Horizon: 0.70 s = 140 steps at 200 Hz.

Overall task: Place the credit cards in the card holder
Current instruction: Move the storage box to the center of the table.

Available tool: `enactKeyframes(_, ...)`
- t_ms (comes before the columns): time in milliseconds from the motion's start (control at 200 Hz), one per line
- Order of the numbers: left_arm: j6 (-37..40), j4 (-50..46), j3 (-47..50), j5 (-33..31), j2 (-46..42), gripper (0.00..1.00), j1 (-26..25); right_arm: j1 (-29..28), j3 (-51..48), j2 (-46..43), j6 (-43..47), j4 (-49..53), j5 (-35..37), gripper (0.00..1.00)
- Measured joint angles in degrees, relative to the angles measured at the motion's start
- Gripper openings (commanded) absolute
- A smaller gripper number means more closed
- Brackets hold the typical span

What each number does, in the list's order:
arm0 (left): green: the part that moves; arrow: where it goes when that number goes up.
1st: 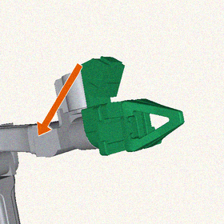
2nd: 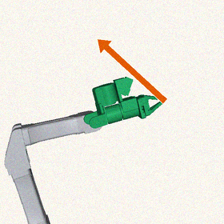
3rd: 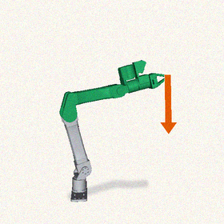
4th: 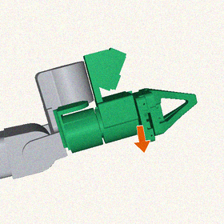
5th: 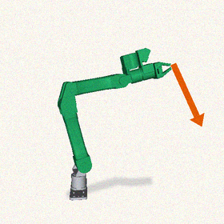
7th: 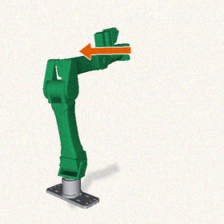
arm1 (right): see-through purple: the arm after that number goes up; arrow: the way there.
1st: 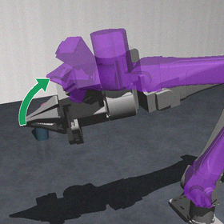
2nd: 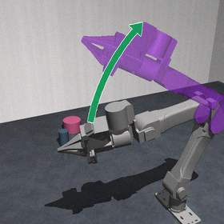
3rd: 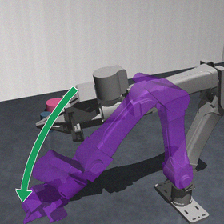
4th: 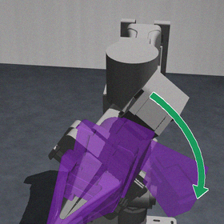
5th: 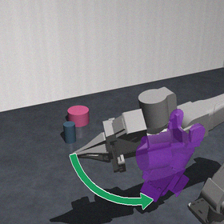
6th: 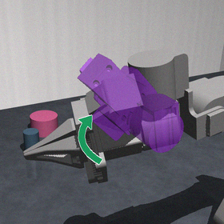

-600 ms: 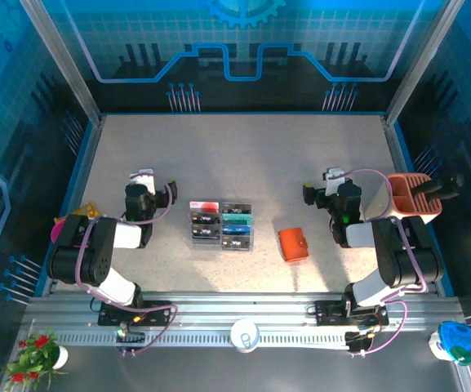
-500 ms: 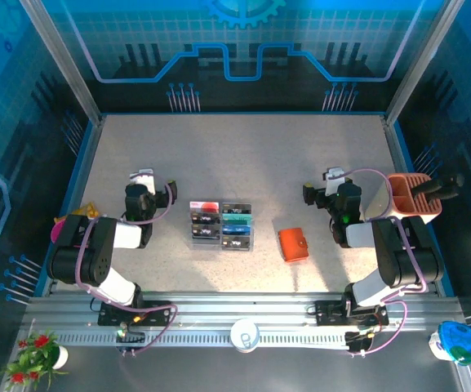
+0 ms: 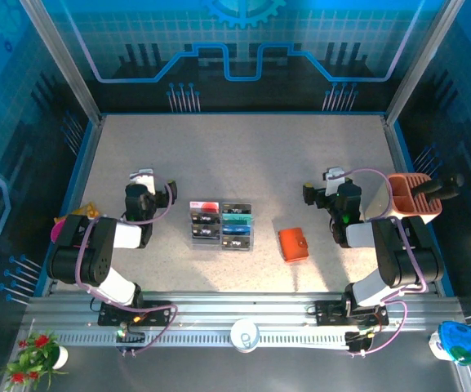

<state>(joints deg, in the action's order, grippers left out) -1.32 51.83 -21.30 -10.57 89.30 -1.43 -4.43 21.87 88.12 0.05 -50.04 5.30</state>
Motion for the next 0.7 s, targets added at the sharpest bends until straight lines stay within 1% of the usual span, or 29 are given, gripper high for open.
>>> enactKeyframes(700, -0.02, 0.0, 0.0, 0.26, 0.0, 0.99, 0.0, 0.63, 0.0, 0.0, -0.02, 0.0, -1.01, 1.0)
